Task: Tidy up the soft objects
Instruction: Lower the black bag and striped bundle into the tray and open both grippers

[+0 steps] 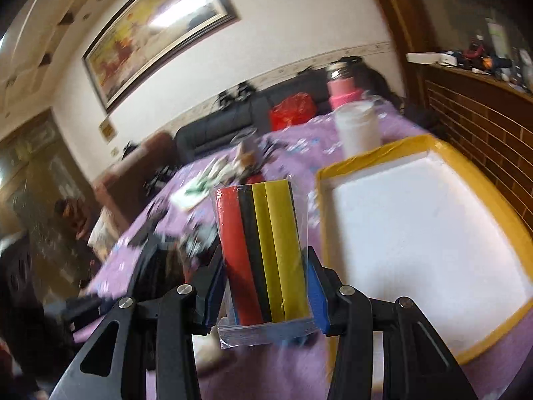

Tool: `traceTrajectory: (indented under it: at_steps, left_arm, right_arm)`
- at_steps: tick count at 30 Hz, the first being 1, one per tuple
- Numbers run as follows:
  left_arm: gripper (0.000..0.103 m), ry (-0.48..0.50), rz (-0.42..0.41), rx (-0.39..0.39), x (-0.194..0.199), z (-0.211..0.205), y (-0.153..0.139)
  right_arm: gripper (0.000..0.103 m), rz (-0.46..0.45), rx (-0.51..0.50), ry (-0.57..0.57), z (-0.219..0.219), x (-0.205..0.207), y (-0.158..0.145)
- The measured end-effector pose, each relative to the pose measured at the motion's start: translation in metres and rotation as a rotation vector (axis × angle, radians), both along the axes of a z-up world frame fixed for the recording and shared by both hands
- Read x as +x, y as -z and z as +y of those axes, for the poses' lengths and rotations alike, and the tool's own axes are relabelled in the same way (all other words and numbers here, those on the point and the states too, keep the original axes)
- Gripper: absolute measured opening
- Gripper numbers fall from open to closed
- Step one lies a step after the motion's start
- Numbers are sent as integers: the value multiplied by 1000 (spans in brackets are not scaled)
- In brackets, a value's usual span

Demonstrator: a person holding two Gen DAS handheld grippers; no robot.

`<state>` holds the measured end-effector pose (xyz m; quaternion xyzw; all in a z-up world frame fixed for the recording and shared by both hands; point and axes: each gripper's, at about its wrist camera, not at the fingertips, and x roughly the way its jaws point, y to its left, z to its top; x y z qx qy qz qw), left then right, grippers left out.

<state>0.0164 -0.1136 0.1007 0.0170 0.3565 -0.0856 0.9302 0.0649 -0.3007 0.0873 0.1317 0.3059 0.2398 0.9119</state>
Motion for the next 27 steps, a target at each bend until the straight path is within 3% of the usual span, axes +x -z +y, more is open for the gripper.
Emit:
traceTrajectory:
  at_steps: [6,9,13,16,23,27]
  left_arm:
    - [29,56,35,-20,61,-43,-24]
    - [30,49,65,-25,98,-67,-24]
    - [29,21,144,-80,146,-92,-4]
    - [29,17,193,-83,175,-109,16]
    - [29,-10,329,-105,224,-127,63]
    - [29,-6,343,-86,227,-133,75]
  right_arm:
    - [48,2,42,137,-33,64,-29]
    - [48,33,16,205,-46,97,-30]
    - [48,89,-53,293,-70,130,-5]
    - [48,187,-66,331,-93,147,26]
    - [48,255,-51,337,-116,152,36]
    - [48,281,-55,332,-116,160,40]
